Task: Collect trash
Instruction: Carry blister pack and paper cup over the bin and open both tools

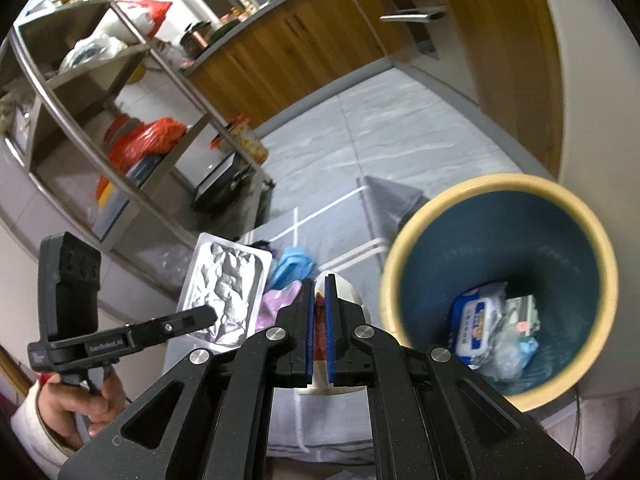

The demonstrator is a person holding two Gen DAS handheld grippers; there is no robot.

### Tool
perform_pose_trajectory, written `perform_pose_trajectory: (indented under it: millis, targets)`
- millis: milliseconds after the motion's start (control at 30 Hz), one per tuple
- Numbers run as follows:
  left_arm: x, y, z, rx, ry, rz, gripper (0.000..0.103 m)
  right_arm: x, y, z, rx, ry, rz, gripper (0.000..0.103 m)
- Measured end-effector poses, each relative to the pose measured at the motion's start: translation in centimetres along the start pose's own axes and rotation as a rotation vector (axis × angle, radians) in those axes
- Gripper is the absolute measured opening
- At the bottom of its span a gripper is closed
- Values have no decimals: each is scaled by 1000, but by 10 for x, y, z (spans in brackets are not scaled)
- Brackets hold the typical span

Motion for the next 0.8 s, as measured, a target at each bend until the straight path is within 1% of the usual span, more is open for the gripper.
perform_pose_trajectory:
  millis: [167,533,800]
  targets:
    - [23,-7,-25,42,20,24,8,-14,-3,-21,44,33,-37,6]
    - [82,-12,-71,110,27,95,8,-22,-4,-70,152,103,-67,6]
    - [117,-6,-84,131,16,149,8,-16,0,-95,218,146,-63,6]
Point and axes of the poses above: each gripper's, at about its wrist camera, not at the fingertips, and x roughly the way its jaws point, z to its left, y to its underside, the point moved 2 cm from there along x, roughly the way its jaws point, and after that the axes turned 1 degree about z, right-handed, at the moved point
